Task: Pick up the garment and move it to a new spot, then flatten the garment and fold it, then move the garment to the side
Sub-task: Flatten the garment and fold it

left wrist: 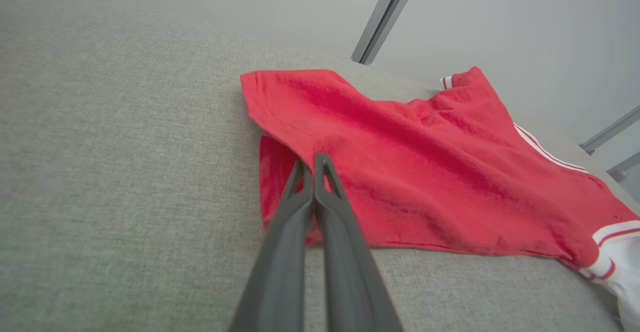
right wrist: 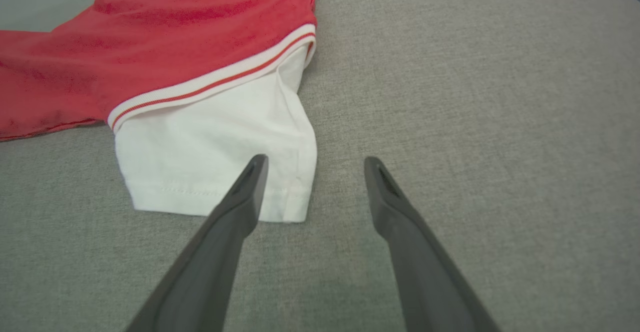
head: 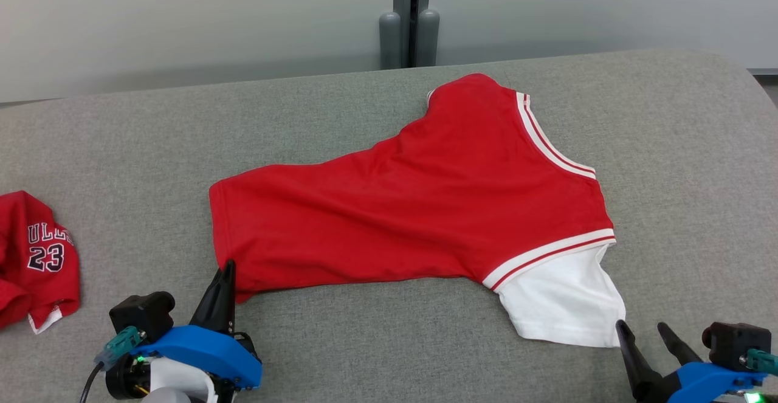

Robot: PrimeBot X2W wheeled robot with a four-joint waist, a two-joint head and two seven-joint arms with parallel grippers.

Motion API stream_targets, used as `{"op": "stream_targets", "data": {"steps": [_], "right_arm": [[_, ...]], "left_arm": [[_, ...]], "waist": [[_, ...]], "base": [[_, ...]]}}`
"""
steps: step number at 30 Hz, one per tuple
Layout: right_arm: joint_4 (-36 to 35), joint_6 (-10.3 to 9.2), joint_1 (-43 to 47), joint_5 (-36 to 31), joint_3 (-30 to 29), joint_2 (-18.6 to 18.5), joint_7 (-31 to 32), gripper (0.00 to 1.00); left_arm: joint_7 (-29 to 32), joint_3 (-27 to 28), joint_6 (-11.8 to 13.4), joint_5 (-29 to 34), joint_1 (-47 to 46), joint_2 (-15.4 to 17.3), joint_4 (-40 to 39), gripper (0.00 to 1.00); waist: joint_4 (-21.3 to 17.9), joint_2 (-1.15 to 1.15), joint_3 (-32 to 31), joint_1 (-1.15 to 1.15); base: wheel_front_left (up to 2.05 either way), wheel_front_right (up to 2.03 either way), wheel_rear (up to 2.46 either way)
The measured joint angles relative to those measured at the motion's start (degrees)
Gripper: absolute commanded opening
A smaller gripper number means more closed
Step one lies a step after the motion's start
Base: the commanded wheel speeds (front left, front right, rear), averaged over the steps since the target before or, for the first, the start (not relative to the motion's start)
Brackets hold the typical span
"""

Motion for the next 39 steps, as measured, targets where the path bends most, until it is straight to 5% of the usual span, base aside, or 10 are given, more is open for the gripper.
{"op": "stream_targets", "data": {"steps": [8, 9, 10, 13, 23, 31, 39], "right_arm": [[7.8, 0.0, -2.8, 0.9, 2.0, 0.0, 1.3, 0.99], [8.8, 0.0, -3.4, 1.1, 2.3, 0.0, 1.1, 0.81], [9.7, 0.0, -4.0, 1.5, 2.5, 0.0, 0.7, 0.49], [12.2, 0.0, -5.8, 1.9, 3.1, 0.0, 0.0, 0.0], [10.3, 0.0, -8.1, 2.8, 2.2, 0.1, -4.0, 0.0], [-7.3, 0.0, -6.9, 2.7, -0.9, 0.0, -2.4, 0.0], [-26.8, 0.0, -7.5, 0.6, -3.7, 0.0, 2.5, 0.0]], "left_arm": [[1.1, -0.4, 1.0, -0.4, 0.7, -0.1, -2.6, 0.0], [1.2, -0.4, 1.0, -0.5, 0.7, -0.1, -2.7, 0.0], [1.2, -0.4, 1.0, -0.5, 0.7, -0.1, -2.8, 0.0], [1.3, -0.5, 1.0, -0.9, 0.8, -0.1, -2.9, 0.0], [-0.1, 0.0, 0.4, -2.7, 2.2, -0.4, -4.4, 0.0], [0.8, 1.0, -1.2, -6.6, 2.9, -0.1, -12.5, 0.0], [10.0, 3.1, -1.5, -14.3, 1.6, 2.8, -27.0, 0.0]], "waist": [[0.8, 0.0, 0.3, 0.0], [0.9, 0.0, 0.3, 0.0], [1.0, 0.0, 0.3, 0.0], [1.1, 0.0, 0.4, 0.0], [1.4, 0.0, -1.4, 0.0], [0.9, 0.0, -3.6, 0.0], [0.5, 0.0, -4.7, 0.0]], "base": [[0.0, 0.0, 0.0], [0.0, 0.0, 0.0], [0.0, 0.0, 0.0], [0.0, 0.0, 0.0], [0.0, 0.0, 0.0], [0.0, 0.0, 0.0], [0.0, 0.0, 0.0]]}}
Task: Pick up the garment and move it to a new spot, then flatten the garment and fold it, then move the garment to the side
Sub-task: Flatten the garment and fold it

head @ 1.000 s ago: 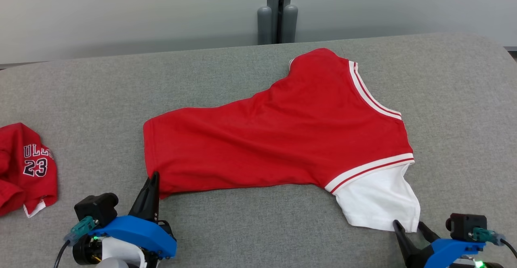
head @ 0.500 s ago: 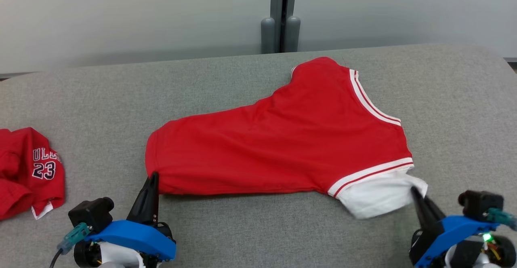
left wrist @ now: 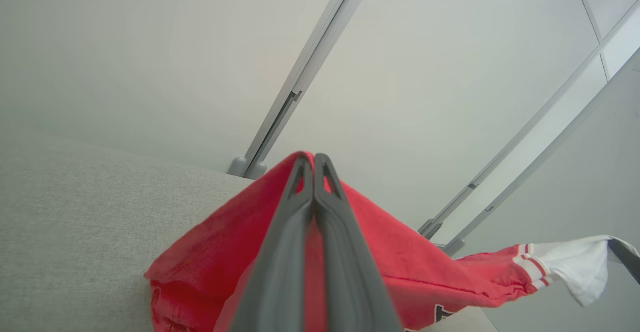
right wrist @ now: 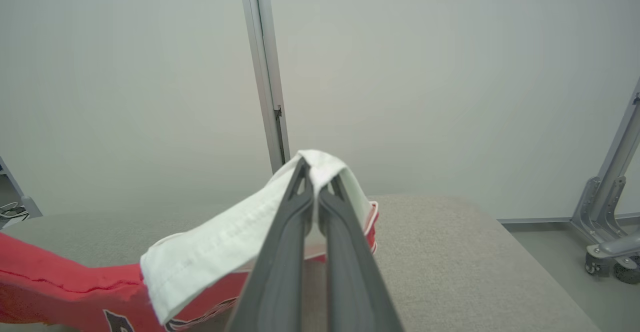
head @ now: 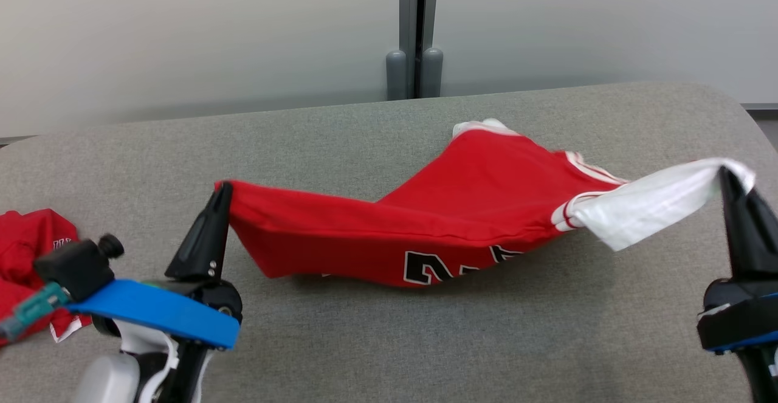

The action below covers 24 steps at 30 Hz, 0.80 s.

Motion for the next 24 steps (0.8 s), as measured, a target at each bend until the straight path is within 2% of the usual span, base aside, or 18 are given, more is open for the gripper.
{"op": "stream_targets", "data": {"steps": [5, 10, 14, 17, 20, 24], "right_arm": [[-7.5, 0.0, -3.9, -2.1, 0.3, -0.3, 4.1, 0.0], [-6.4, 0.01, -12.8, -1.0, 2.4, -4.9, 7.9, 0.0], [1.4, 0.0, -23.4, 2.6, 4.9, -8.7, 9.7, 0.0], [9.6, 0.0, -34.0, 4.4, 7.5, -11.1, 9.9, 0.0], [18.6, 0.0, -45.8, 5.2, 10.3, -13.1, 7.3, 0.0], [30.9, 0.01, -60.7, 2.8, 14.1, -14.7, 0.0, 0.0]], "left_arm": [[8.1, 1.9, 2.9, -6.3, -2.5, 1.8, -8.9, 0.0], [15.2, 3.5, 7.2, -10.6, -7.6, 3.4, -13.7, 0.0], [18.6, 4.4, 9.8, -11.8, -15.0, 4.1, -11.8, 0.0], [20.0, 5.2, 11.1, -11.8, -22.8, 4.6, -7.5, 0.0], [20.2, 5.3, 11.5, -9.7, -32.0, 5.7, -1.4, 0.0], [17.3, 5.8, 10.9, -6.6, -44.6, 6.1, 7.0, 0.0]], "waist": [[-0.1, 0.0, 0.4, 0.0], [-0.4, 0.0, 2.5, 0.0], [-0.6, 0.0, 5.6, 0.0], [-0.8, 0.0, 9.0, 0.0], [-1.1, 0.0, 13.1, 0.02], [-1.6, 0.0, 18.7, 0.03]], "base": [[0.0, 0.0, 0.0], [0.0, 0.0, 0.0], [0.0, 0.0, 0.0], [0.0, 0.0, 0.0], [0.0, 0.0, 0.0], [0.0, 0.0, 0.0]]}}
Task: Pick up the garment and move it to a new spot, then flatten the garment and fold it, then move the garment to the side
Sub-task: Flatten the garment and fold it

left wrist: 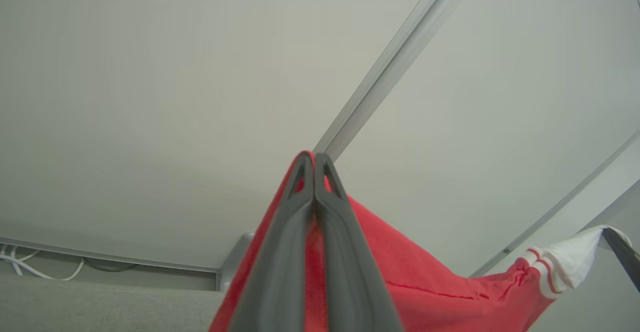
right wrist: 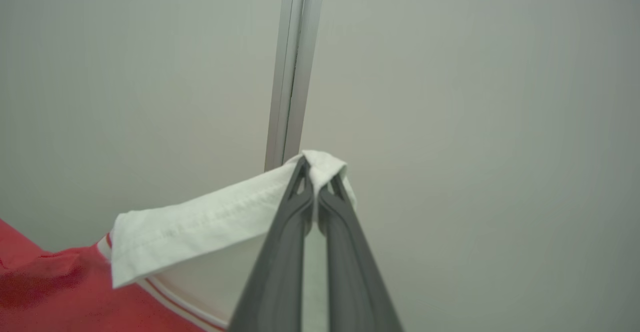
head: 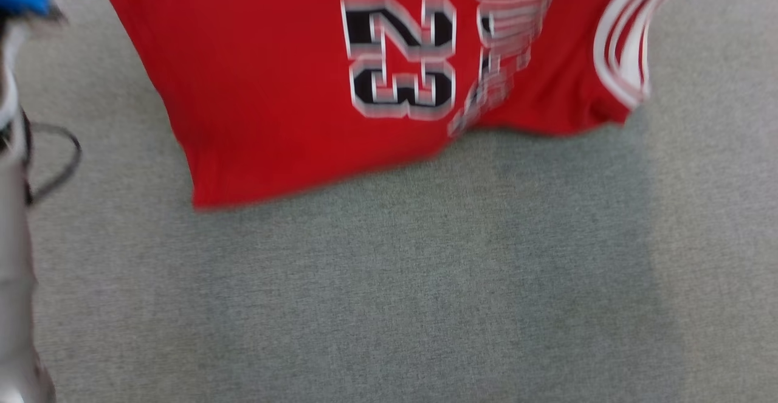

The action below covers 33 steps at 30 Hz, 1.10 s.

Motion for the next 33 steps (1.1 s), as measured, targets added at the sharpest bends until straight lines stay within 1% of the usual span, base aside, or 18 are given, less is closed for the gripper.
{"op": "stream_targets", "data": {"steps": [1, 4, 8, 11, 13, 15, 17, 20, 23, 25, 27, 29, 33], "right_arm": [[2.5, 0.0, -3.5, -0.7, 0.3, -0.1, -2.3, 0.0], [8.4, 0.0, -12.6, -2.8, 0.3, 0.3, -10.1, 0.0], [13.7, 0.0, -20.9, -4.8, 1.1, 0.5, -19.1, 0.0], [15.9, 0.0, -24.6, -5.2, 1.7, 0.4, -24.7, 0.0], [17.2, 0.0, -25.9, -4.6, 2.3, 0.2, -26.6, 0.0], [19.0, 0.0, -25.4, -3.7, 3.7, -0.2, -26.9, 0.0], [20.1, 0.0, -22.6, -2.9, 5.5, -0.5, -27.6, 0.0], [21.9, 0.0, -15.3, -0.9, 9.2, -0.8, -27.4, 0.0], [23.1, 0.0, -6.5, 1.7, 12.0, -0.7, -26.8, 0.0], [24.0, 0.0, -0.9, 2.5, 14.5, -1.4, -25.5, 0.0], [24.9, 0.0, 4.2, 4.3, 15.9, -1.8, -23.8, 0.0], [24.6, 0.0, 8.8, 5.2, 16.2, -2.1, -22.4, 0.0], [22.3, 0.0, 18.0, 8.0, 14.2, -2.7, -18.5, 0.0]], "left_arm": [[-1.2, 0.2, -0.3, 0.6, -3.2, -0.2, 1.7, 0.0], [-4.8, -0.1, -2.8, 2.6, -11.5, -0.5, 7.3, 0.0], [-10.2, 0.4, -5.6, 3.9, -19.1, -1.4, 12.9, 0.0], [-14.1, 1.1, -7.9, 4.7, -22.2, -1.5, 15.3, 0.0], [-16.3, 1.4, -9.4, 4.7, -23.0, -1.5, 16.4, 0.0], [-17.3, 0.5, -10.8, 5.0, -22.3, -1.4, 17.7, 0.0], [-18.5, -0.7, -11.7, 5.4, -19.8, -1.7, 19.3, 0.0], [-20.6, -2.7, -12.6, 5.4, -14.2, -2.2, 21.6, 0.0], [-23.0, -4.3, -13.1, 4.8, -8.3, -3.1, 23.7, 0.0], [-24.3, -5.3, -13.1, 4.0, -4.2, -3.6, 25.4, 0.0], [-25.0, -6.5, -13.1, 3.6, -0.1, -3.8, 27.3, 0.0], [-25.8, -7.5, -13.1, 3.2, 3.8, -4.0, 28.9, 0.0], [-27.7, -8.7, -13.1, 1.8, 12.5, -5.2, 31.0, 0.0]], "waist": [[-0.1, 0.0, 1.3, 0.0], [-0.5, 0.0, 4.6, 0.0], [-1.0, 0.0, 7.0, 0.01], [-1.3, 0.0, 7.1, -0.01], [-1.5, 0.0, 7.2, -0.02], [-1.7, 0.0, 7.5, -0.02], [-1.7, 0.0, 7.7, -0.02], [-1.7, 0.0, 7.7, -0.02], [-1.6, 0.0, 7.2, -0.02], [-1.4, 0.0, 6.8, -0.02], [-1.3, 0.0, 6.1, -0.02], [-1.0, 0.0, 5.1, -0.02], [-0.6, 0.0, 2.0, -0.02]], "base": [[0.0, 0.0, 0.0], [0.0, 0.0, 0.0], [0.0, 0.0, 0.0], [0.0, 0.0, 0.0], [0.0, 0.0, 0.0], [0.0, 0.0, 0.0], [0.0, 0.0, 0.0], [0.0, 0.0, 0.0], [0.0, 0.0, 0.0], [0.0, 0.0, 0.0], [0.0, 0.0, 0.0], [0.0, 0.0, 0.0], [0.0, 0.0, 0.0]]}}
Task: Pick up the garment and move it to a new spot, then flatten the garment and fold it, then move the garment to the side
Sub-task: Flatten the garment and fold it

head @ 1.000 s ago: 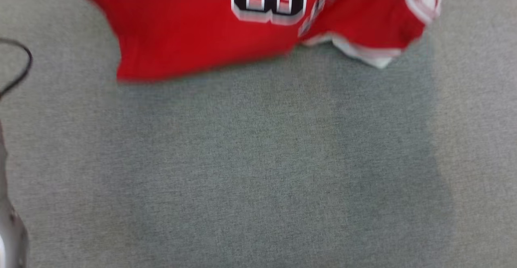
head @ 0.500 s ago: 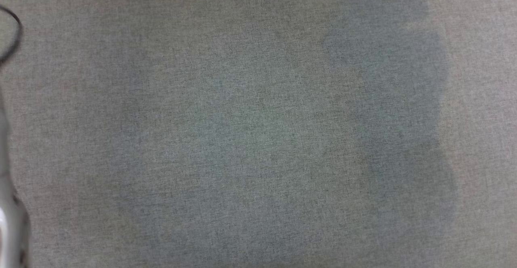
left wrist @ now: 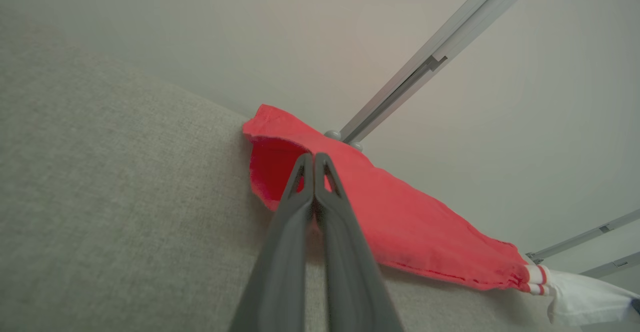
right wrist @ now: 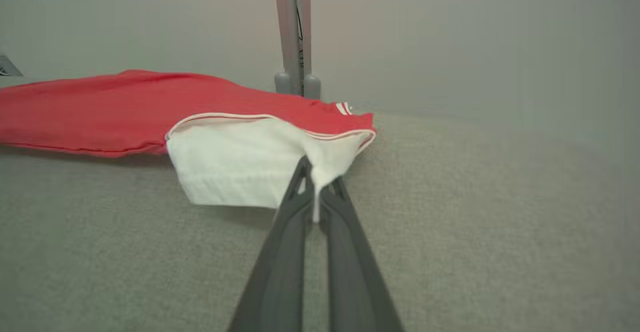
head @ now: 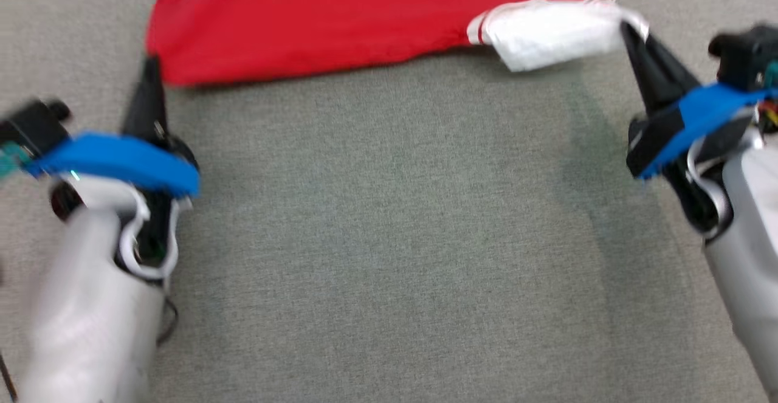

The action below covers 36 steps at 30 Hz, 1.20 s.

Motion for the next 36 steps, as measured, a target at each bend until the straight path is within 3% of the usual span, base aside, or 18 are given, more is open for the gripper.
{"op": "stream_targets", "data": {"steps": [4, 10, 17, 23, 30, 36], "right_arm": [[-4.8, 0.0, 9.4, 2.5, -2.4, -0.1, 6.0, 0.0], [-13.7, 0.0, 23.0, 0.0, -9.4, 0.4, 15.4, 0.0], [-25.2, 0.0, 39.6, -4.5, -19.0, 6.6, 28.1, 0.0], [-37.3, 0.0, 50.5, -7.5, -24.6, 11.7, 39.6, 0.0], [-46.7, 0.0, 58.9, -7.7, -25.9, 14.7, 51.8, 0.0], [-52.2, 0.0, 60.2, -8.2, -27.6, 15.8, 54.5, 0.0]], "left_arm": [[-1.5, -2.6, -0.1, 1.2, 8.3, -0.3, 0.6, 0.0], [-2.9, -4.1, 0.9, 1.1, 19.7, -1.6, -1.3, 0.0], [-2.0, -6.4, 4.4, 2.5, 30.8, -0.5, -7.5, 0.0], [1.7, -8.1, 7.9, 3.1, 38.3, 1.8, -15.7, 0.0], [9.4, -10.5, 12.2, 3.9, 44.7, 6.4, -25.8, 0.0], [14.1, -10.6, 13.9, 3.1, 46.3, 9.3, -34.0, 0.0]], "waist": [[0.6, 0.0, -4.2, -0.01], [1.2, 0.0, -11.1, -0.02], [2.4, 0.0, -17.7, -0.02], [3.8, 0.0, -20.5, -0.02], [4.5, 0.0, -20.5, -0.01], [4.5, 0.0, -19.5, 0.0]], "base": [[0.0, 0.0, 0.0], [0.0, 0.0, 0.0], [0.0, 0.0, 0.0], [0.0, 0.0, 0.0], [0.0, 0.0, 0.0], [0.0, 0.0, 0.0]]}}
